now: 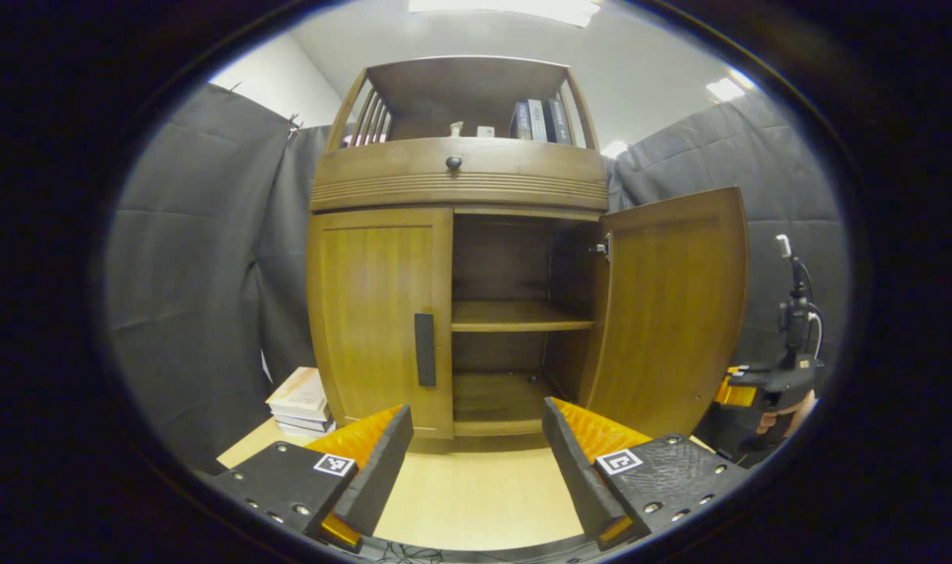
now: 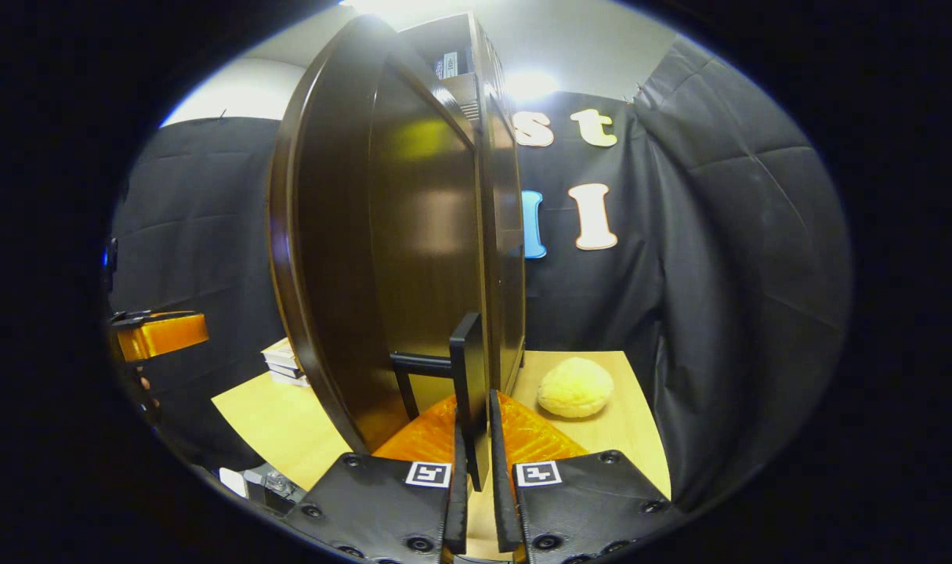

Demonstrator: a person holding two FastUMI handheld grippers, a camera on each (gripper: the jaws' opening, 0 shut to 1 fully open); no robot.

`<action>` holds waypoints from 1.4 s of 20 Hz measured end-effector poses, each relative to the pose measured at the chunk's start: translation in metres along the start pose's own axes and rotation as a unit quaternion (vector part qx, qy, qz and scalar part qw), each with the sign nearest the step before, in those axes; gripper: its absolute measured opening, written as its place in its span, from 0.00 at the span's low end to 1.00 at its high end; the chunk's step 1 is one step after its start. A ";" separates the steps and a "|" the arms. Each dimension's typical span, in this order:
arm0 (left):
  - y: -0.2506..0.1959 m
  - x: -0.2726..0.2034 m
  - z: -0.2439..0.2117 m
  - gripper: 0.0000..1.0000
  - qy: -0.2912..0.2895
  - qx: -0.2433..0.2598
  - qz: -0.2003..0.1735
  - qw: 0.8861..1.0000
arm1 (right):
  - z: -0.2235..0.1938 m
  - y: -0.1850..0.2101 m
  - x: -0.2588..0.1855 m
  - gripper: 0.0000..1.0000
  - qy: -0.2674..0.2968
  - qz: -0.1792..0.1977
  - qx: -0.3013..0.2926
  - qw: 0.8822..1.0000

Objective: Open the right door of the double-door shoe cabinet with the right hand, and open the left door with the left hand.

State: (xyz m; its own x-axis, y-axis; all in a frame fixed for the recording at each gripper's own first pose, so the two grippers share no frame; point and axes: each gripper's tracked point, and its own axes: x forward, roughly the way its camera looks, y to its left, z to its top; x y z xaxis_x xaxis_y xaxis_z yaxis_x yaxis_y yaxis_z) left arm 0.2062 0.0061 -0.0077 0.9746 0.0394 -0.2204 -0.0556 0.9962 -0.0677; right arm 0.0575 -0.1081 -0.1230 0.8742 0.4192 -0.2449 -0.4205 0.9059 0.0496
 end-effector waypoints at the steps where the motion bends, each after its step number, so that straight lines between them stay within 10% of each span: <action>1: -0.001 0.001 0.002 0.96 -0.001 0.002 0.003 1.000 | 0.001 0.002 0.001 0.09 -0.001 0.017 -0.004 1.000; 11: 0.004 0.038 0.021 0.96 -0.005 0.030 0.020 0.999 | 0.004 -0.013 -0.035 0.34 -0.007 0.013 -0.023 1.000; 16: 0.040 0.076 0.035 0.96 -0.017 0.029 0.029 0.999 | 0.002 -0.017 -0.070 0.95 -0.011 -0.064 0.029 0.997; 28: 0.101 0.211 0.021 0.96 -0.014 0.056 0.004 0.998 | 0.000 0.037 -0.115 0.92 -0.018 -0.237 0.059 0.969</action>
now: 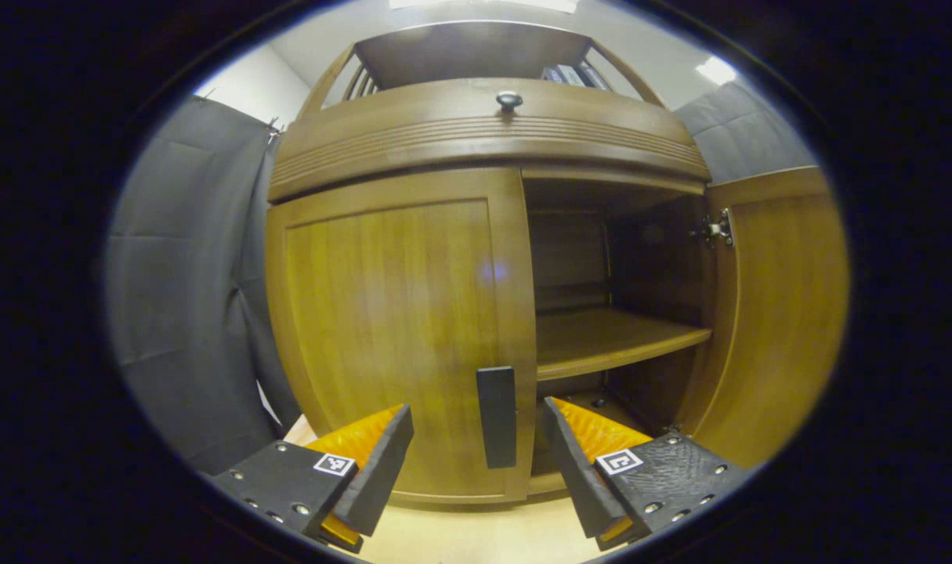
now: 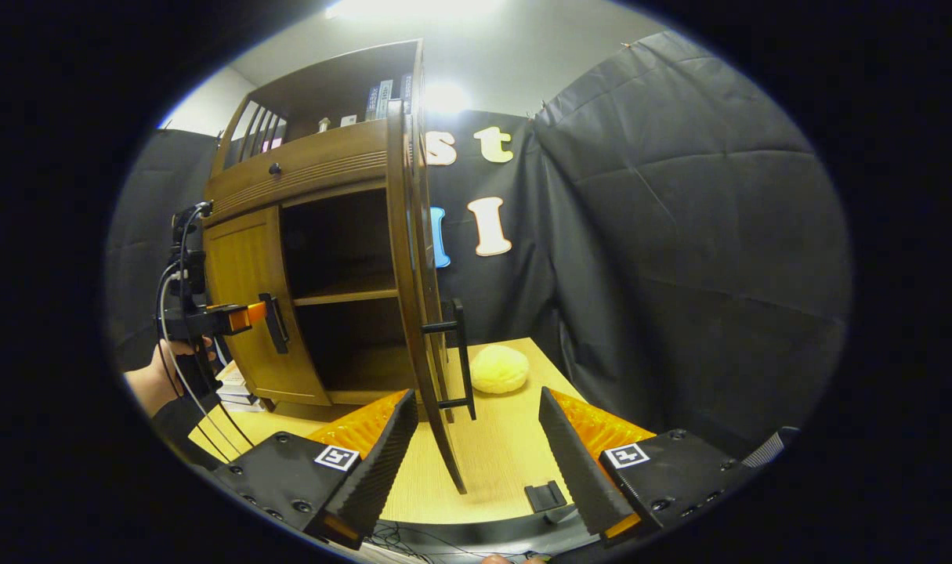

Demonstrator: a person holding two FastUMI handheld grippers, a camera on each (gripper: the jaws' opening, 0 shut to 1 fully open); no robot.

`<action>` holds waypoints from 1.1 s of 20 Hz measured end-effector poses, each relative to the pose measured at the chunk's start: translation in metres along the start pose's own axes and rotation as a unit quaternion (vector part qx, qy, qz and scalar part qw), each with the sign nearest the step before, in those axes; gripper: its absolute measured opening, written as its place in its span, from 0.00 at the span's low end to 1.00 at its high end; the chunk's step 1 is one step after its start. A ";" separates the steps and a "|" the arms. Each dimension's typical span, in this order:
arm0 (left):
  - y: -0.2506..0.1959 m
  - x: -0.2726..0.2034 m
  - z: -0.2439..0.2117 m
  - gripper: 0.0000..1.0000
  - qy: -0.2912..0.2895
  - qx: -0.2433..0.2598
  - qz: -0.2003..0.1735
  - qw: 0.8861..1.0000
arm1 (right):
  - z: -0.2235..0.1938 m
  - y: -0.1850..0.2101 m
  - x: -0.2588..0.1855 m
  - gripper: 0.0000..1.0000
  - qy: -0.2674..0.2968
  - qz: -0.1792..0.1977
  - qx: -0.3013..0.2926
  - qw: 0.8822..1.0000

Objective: Open the right door of the double-door shoe cabinet with the right hand, and open the left door with the left hand.

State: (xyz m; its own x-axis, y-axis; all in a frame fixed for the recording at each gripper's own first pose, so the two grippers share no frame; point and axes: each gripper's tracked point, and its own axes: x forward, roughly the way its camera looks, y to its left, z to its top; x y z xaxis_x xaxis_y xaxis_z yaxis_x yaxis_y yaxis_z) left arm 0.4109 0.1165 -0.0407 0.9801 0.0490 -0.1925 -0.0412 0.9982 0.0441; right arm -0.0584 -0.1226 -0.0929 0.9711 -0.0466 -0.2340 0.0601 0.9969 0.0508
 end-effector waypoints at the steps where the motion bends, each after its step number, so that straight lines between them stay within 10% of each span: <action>1: -0.003 0.010 -0.004 0.96 0.002 -0.001 -0.006 1.000 | 0.002 0.003 -0.003 0.92 -0.004 -0.008 0.001 1.000; 16: -0.017 0.066 -0.019 0.26 0.003 -0.041 -0.016 0.999 | 0.001 0.043 -0.030 0.93 -0.013 -0.057 0.011 0.998; 22: -0.016 0.053 -0.021 0.24 0.001 -0.051 -0.022 0.998 | 0.001 0.062 -0.025 0.93 -0.018 -0.040 0.006 0.999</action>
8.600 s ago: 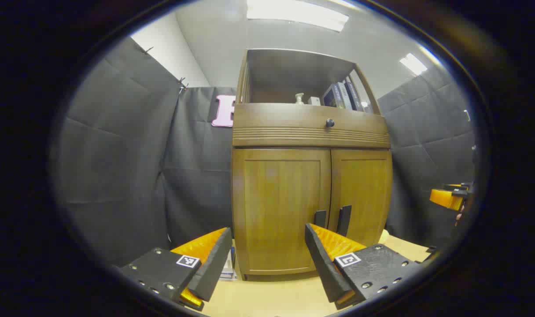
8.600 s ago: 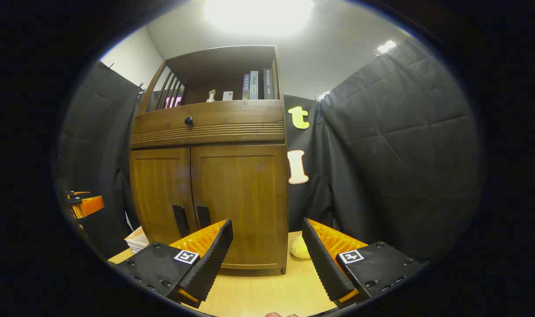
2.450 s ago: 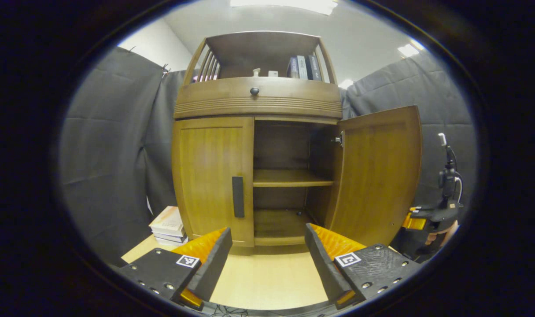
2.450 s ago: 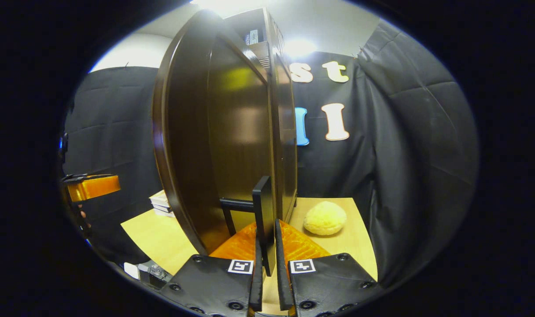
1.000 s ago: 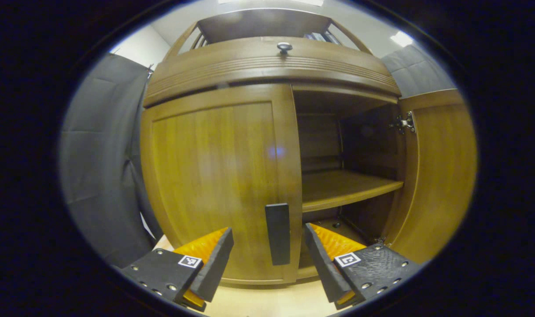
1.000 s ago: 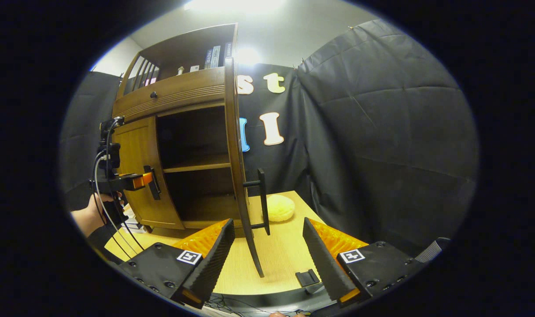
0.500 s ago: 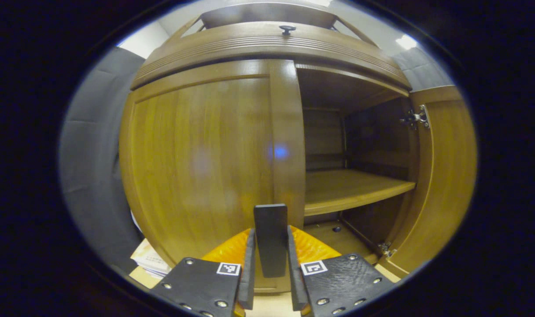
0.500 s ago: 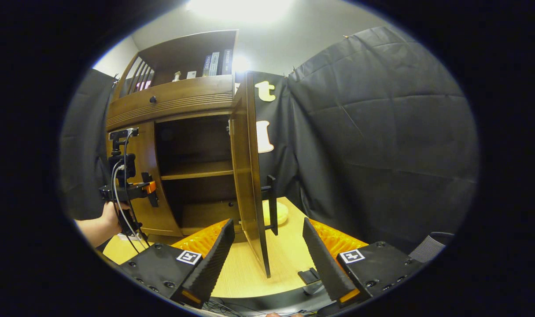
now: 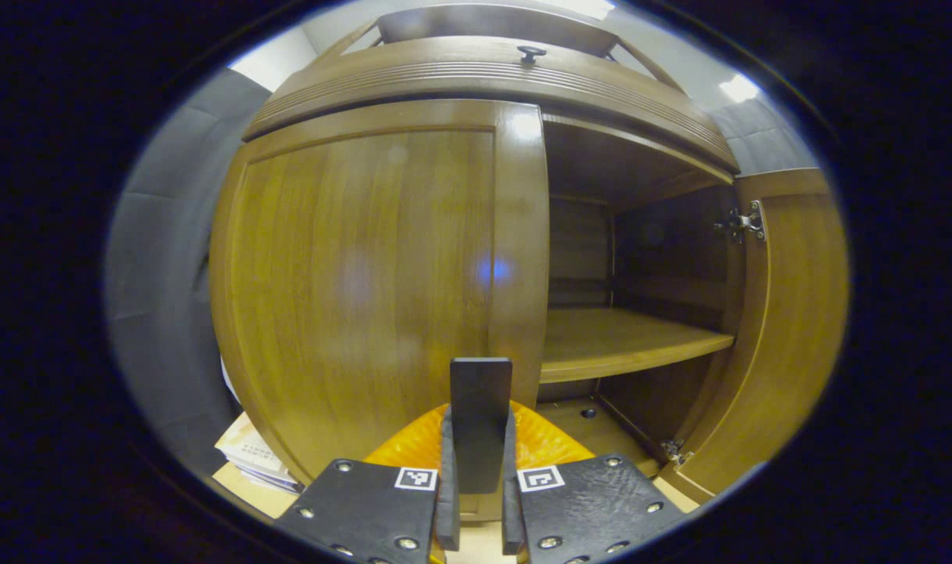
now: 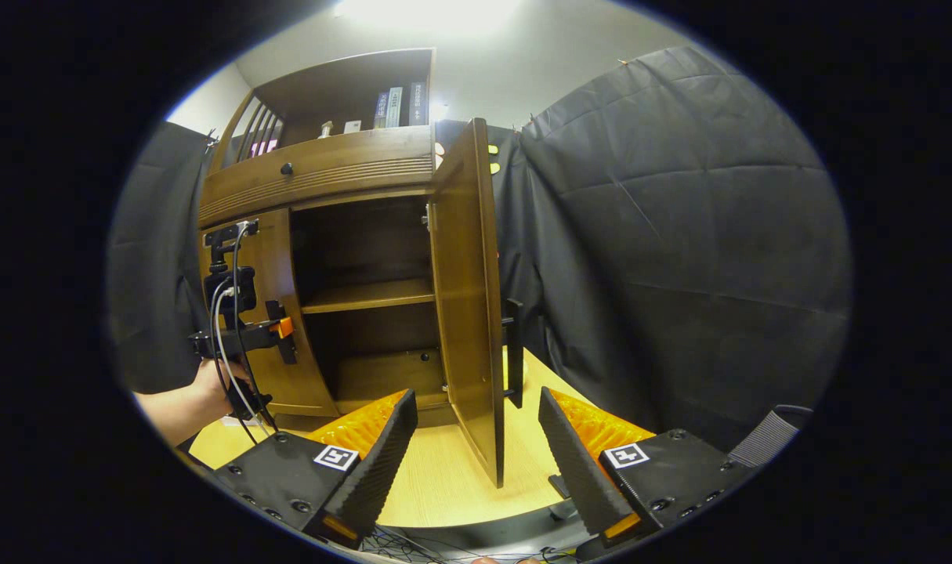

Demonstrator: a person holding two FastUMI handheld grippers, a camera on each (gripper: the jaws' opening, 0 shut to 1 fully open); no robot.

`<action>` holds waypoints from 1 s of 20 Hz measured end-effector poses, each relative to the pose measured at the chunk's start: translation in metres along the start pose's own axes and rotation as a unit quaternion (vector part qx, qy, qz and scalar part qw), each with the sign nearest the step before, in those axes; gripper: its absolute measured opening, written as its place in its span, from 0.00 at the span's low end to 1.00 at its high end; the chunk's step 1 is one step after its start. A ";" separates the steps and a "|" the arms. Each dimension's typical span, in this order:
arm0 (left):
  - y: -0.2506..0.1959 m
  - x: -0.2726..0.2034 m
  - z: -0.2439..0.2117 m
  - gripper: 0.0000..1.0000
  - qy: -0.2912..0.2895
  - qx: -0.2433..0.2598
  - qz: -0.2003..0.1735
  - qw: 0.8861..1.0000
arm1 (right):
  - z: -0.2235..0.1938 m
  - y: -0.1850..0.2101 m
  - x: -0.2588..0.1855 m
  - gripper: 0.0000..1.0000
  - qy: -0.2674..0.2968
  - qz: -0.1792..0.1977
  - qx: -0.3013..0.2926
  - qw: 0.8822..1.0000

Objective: Open the right door of the double-door shoe cabinet with the right hand, and open the left door with the left hand.

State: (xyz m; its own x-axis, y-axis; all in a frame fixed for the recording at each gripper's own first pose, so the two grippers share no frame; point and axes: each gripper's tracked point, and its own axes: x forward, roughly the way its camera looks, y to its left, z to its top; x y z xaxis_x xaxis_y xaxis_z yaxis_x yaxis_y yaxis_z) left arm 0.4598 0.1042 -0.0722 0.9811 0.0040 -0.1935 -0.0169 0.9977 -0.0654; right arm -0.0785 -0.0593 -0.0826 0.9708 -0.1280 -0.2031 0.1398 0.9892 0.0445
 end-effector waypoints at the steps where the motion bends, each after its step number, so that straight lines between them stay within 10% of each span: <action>1: 0.001 -0.002 0.000 0.23 0.004 -0.002 -0.001 1.000 | -0.001 0.002 0.001 0.93 0.000 0.003 -0.001 1.000; 20: 0.034 -0.122 -0.009 0.22 -0.006 -0.005 -0.036 0.999 | -0.007 0.078 0.029 0.93 0.002 0.108 0.005 0.994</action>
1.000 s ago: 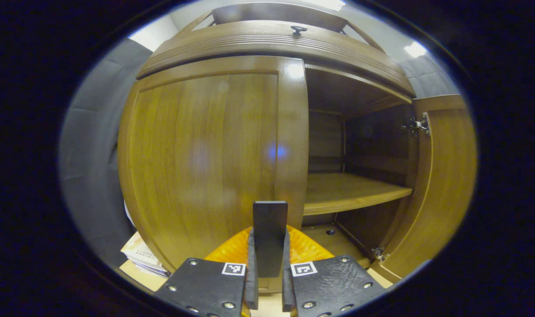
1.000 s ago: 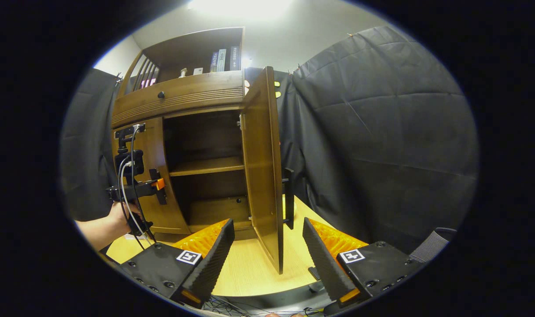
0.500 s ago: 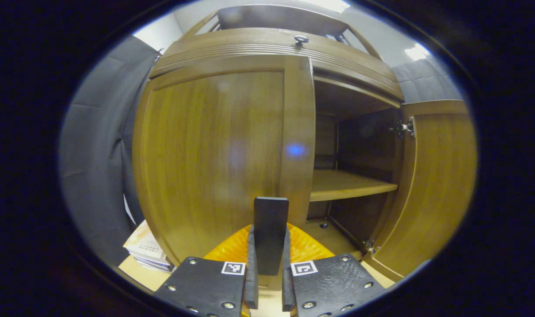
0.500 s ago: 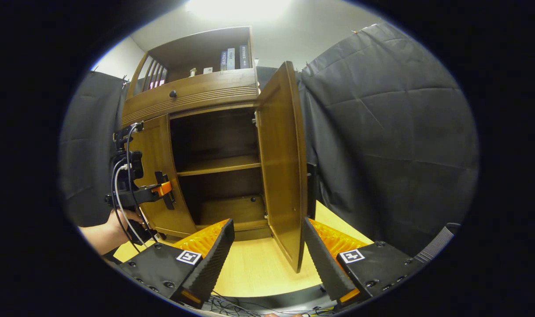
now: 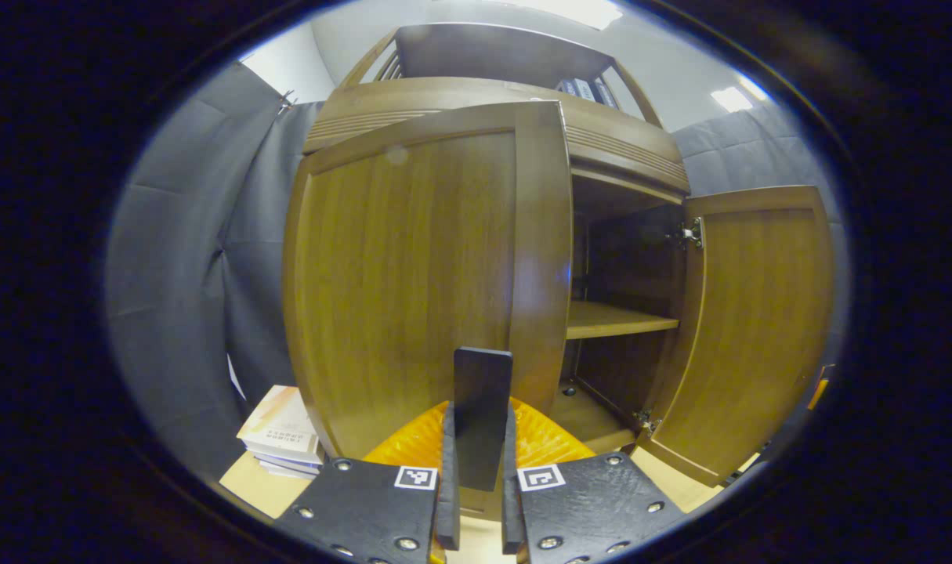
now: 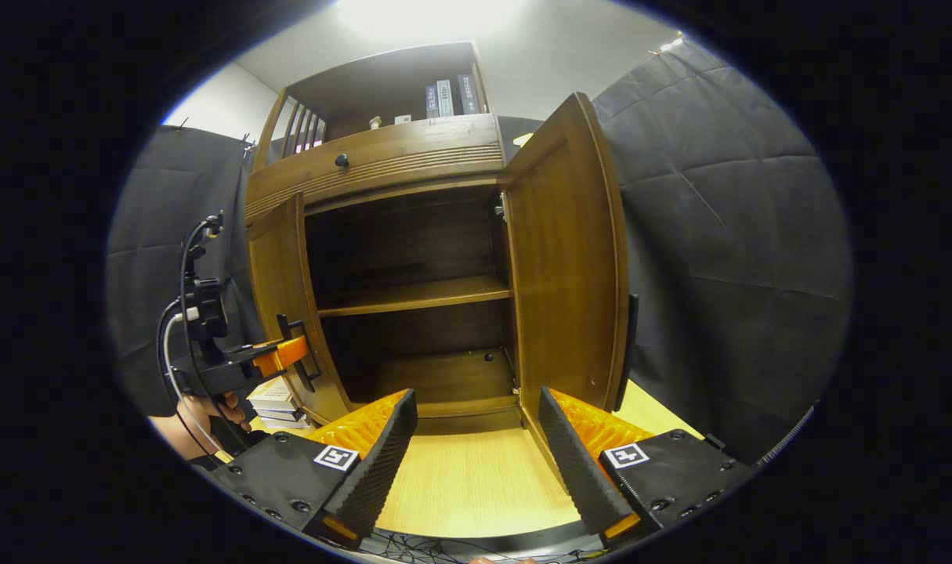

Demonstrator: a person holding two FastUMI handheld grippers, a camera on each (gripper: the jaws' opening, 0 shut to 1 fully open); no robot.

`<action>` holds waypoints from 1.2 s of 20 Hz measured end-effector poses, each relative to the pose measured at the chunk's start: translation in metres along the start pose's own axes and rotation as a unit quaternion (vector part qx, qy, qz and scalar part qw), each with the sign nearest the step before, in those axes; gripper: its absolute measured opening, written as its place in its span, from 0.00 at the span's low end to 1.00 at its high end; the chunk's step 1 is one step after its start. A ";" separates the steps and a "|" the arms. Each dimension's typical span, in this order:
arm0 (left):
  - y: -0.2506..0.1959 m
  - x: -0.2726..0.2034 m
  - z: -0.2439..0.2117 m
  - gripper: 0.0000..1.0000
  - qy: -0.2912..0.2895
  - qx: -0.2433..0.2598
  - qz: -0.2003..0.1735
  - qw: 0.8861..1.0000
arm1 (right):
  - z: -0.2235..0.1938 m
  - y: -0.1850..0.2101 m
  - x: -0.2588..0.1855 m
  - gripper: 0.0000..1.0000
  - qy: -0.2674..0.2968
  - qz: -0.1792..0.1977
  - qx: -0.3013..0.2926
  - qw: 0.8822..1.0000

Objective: Open the right door of the double-door shoe cabinet with the right hand, and open the left door with the left hand.

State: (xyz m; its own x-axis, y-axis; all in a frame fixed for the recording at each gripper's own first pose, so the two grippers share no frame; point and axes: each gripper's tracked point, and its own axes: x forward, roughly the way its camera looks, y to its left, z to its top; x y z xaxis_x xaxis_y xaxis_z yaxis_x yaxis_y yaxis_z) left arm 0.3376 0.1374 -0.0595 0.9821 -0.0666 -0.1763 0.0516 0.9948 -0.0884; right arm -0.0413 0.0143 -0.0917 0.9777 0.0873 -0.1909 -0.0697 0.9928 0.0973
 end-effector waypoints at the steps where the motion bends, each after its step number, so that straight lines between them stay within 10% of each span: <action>1: 0.003 -0.006 0.000 0.22 0.002 -0.002 0.000 1.000 | 0.000 0.002 0.002 0.93 0.001 0.005 -0.001 1.000; 24: 0.119 -0.121 -0.001 0.21 -0.005 -0.003 0.031 1.000 | -0.007 0.082 0.044 0.93 0.020 0.139 -0.012 0.990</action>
State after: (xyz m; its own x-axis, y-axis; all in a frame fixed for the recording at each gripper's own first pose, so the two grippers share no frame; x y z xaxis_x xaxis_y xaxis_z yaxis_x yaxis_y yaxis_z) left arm 0.2248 0.2642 -0.0500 0.9852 -0.0048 -0.1715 -0.0097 0.9964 -0.0840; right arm -0.0049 0.1005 -0.0991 0.9114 0.3609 -0.1976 -0.3409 0.9313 0.1286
